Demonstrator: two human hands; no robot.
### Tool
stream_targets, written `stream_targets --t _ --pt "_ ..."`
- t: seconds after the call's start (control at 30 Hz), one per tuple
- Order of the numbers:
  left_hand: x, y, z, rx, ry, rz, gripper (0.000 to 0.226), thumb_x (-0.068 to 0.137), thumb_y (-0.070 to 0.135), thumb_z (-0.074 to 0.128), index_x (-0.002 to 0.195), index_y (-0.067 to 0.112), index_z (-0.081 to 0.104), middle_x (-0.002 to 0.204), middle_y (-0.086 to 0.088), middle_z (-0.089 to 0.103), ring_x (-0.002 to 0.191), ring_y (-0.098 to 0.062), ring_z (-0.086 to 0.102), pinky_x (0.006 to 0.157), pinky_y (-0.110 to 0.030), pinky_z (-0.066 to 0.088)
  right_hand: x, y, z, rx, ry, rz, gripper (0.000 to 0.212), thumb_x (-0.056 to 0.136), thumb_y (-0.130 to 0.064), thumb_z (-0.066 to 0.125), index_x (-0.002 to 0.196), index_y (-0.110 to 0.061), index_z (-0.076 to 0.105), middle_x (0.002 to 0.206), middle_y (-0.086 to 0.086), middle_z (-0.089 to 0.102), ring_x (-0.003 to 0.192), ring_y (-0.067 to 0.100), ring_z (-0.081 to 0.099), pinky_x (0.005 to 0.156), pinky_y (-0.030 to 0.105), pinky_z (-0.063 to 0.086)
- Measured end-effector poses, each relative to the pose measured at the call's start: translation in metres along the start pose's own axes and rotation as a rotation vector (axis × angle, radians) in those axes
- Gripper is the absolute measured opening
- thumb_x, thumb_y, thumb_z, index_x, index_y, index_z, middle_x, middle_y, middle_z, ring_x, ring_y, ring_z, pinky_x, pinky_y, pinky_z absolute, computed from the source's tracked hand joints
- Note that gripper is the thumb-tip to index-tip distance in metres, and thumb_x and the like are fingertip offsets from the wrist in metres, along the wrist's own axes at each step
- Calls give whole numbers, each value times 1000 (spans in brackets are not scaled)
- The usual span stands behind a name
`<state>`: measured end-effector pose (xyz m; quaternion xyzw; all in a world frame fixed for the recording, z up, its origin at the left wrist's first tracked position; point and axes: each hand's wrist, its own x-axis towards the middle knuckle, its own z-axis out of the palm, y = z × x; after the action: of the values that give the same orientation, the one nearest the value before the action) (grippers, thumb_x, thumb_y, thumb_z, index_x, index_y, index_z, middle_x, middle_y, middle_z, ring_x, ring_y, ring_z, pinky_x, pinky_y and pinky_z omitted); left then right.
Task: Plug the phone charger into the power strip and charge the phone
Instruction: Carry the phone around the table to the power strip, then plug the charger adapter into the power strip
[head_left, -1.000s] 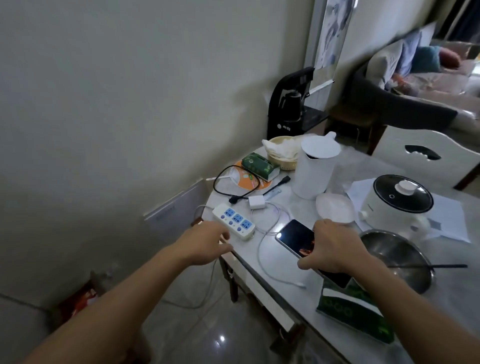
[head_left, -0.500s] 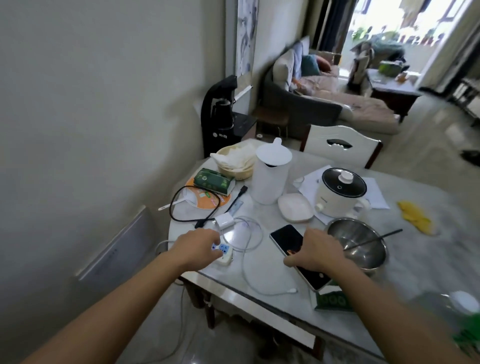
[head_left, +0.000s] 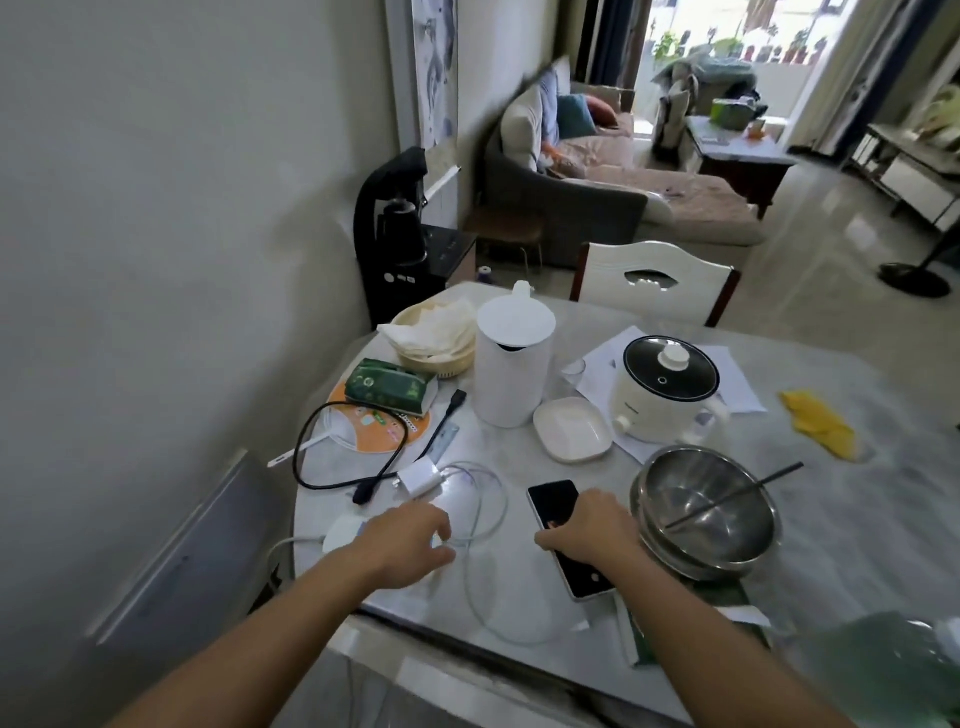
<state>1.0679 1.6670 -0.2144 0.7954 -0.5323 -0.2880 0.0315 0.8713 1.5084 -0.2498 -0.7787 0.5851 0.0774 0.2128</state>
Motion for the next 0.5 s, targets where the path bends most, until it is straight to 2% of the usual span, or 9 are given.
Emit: stream_targets --t 0.13,0.37,0.5 --pt "24 13 4 1 -38 -9 37 90 45 60 120 25 64 124 -2 67 110 -22 62 90 -38 49 28 3 23 50 -40 45 77 55 -59 69 113 -10 57 110 7 58 97 24 59 70 30 47" --pt "52 10 6 14 -92 -34 38 91 44 60 123 24 62 126 -2 66 109 -21 62 88 -36 48 61 1 43 61 -45 121 78 55 -60 70 114 -9 59 111 6 58 101 23 59 72 30 47" --pt "67 -9 1 48 -135 -31 37 91 45 60 122 25 62 115 -1 71 85 -19 68 75 -34 48 72 -6 52 37 -45 124 69 60 -59 70 109 -11 62 112 6 58 100 21 58 70 29 45"
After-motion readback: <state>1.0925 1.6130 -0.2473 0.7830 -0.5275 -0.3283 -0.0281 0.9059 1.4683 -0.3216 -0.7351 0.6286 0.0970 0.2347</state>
